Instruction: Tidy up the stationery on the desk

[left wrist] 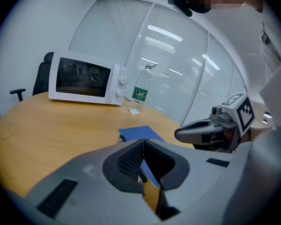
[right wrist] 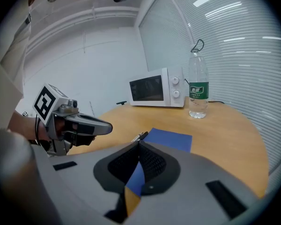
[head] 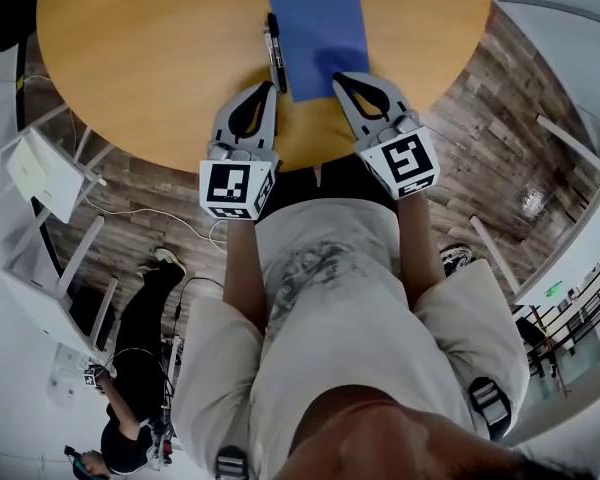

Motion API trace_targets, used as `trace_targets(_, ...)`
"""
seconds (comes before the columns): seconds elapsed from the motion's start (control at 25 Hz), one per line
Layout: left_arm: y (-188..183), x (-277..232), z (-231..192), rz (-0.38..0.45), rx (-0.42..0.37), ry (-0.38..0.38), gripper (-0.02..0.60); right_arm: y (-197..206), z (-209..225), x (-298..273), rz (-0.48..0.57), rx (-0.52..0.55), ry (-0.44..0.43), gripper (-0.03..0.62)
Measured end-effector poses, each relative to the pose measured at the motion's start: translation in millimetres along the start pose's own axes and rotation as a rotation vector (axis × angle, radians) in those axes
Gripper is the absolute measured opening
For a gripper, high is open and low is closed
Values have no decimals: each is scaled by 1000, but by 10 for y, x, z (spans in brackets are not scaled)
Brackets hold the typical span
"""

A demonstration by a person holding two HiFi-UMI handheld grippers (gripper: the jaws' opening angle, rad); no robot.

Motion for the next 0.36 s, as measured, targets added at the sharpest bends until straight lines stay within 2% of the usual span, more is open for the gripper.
trace_targets(0.36,-12,41,54,31,-27,7,11,-16,-32,64,36,41,6,63)
Point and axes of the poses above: the fingertips, and each gripper's own axes: x backward along the fingers, z to its right, y out of its underside, the point moved 1 cm from there along x, backward along the fingers, and after that the axes turned 13 degrees about y, right-handed, at the moved point
